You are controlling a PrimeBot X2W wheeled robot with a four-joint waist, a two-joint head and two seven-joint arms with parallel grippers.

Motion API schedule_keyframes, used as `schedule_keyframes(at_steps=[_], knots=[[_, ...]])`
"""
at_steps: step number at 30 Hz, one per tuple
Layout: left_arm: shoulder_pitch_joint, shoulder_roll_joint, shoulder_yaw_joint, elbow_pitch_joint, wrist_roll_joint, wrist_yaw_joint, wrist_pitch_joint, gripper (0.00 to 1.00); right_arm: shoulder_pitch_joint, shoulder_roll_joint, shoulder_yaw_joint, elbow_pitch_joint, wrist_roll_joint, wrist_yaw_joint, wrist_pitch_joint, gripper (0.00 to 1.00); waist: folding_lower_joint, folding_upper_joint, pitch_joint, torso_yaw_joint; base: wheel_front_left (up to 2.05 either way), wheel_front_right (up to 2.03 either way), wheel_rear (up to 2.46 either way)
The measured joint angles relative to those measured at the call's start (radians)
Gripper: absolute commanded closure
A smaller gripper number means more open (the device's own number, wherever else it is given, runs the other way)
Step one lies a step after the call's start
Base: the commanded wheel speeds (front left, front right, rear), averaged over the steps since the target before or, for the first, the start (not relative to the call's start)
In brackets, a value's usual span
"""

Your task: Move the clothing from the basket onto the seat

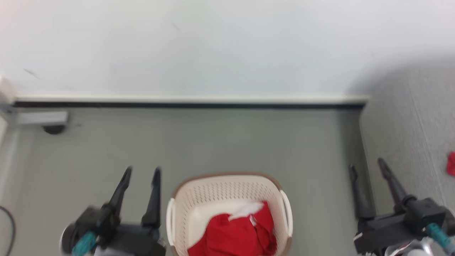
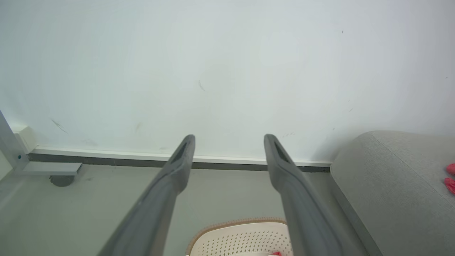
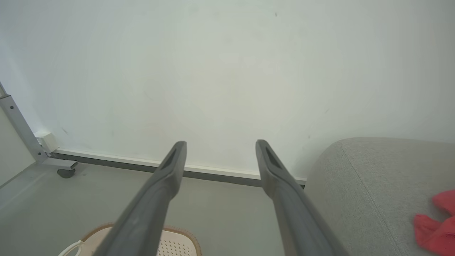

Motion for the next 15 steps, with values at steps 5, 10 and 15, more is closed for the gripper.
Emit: schedule_keyframes(at_steps=[5,10,15], knots=[[0.159,-0.019,0.108,-0.039,0.073,0.006,0.0,0.0,0.043,0.001,0.045,0.008,0.007,0.0,-0.016,0.0,0.0,0.0,-0.081,0.043,0.0,0.0,0.0],[0.266,-0.036,0.19,-0.061,0.158,-0.007,0.0,0.0,0.09,0.011,0.045,-0.009,0.003,0.0,-0.023,0.0,0.0,0.0001,-0.149,0.074,0.0,0.0,0.0],[0.337,-0.052,0.222,-0.096,0.254,-0.09,0.0,0.0,0.167,0.038,-0.002,-0.034,-0.049,0.0,-0.023,0.0,0.0001,0.0001,-0.201,0.094,0.0,0.0,0.0]])
